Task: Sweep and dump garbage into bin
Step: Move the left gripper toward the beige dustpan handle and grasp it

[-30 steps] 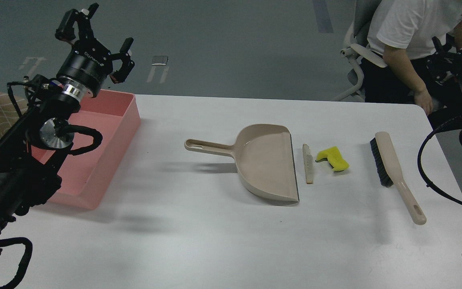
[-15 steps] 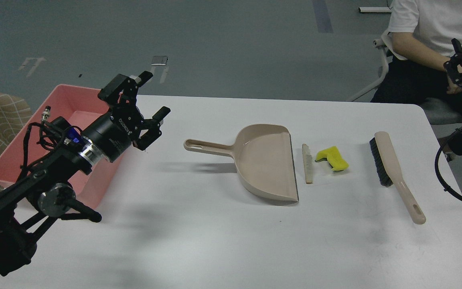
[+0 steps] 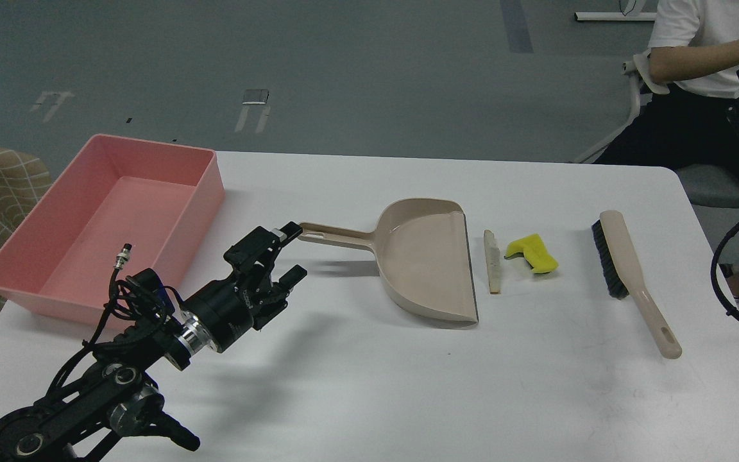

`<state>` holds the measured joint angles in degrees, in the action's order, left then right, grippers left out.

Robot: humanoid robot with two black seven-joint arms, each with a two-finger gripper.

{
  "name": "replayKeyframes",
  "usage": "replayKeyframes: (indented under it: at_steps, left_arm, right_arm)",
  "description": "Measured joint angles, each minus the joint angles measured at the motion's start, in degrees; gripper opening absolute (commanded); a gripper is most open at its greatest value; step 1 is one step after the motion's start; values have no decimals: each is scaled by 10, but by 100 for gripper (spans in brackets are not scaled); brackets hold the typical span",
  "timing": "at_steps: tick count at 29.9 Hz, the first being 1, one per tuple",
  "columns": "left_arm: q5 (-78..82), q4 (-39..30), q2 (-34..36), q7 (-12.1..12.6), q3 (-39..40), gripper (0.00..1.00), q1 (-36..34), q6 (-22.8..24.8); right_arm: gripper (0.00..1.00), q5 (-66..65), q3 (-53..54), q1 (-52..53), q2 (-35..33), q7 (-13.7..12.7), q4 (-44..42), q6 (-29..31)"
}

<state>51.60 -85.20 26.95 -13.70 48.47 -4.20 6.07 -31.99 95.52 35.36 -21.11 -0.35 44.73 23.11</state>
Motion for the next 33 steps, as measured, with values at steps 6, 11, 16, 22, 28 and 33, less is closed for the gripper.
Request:
replayKeyframes:
  at_steps: [6,11,16,22,28,33]
  left_arm:
    - [5,85,-28,-2,-25,91,-60,-1]
    - [4,131,-42,-1,-27,91,-84,-1]
    - [3,190,-63,-1,-28,92,-111,4]
    - [1,261,-102,-4,-29,92,-141,6]
    - [-3,270,-122,-8,-29,75,-148,3]
    - [1,270,-125,-8,-29,43,-148,2]
  right_arm:
    - [100,0,0,-18,-7,0,3,0]
    - [100,0,0,-24,-12,0,4,-1]
    - [100,0,0,-24,-22,0,6,-1]
    - [100,0,9,-32,-25,0,7,-1]
    - [100,0,10,-46,-25,1,6,-2]
    - [100,0,11,-47,-25,1,5,-2]
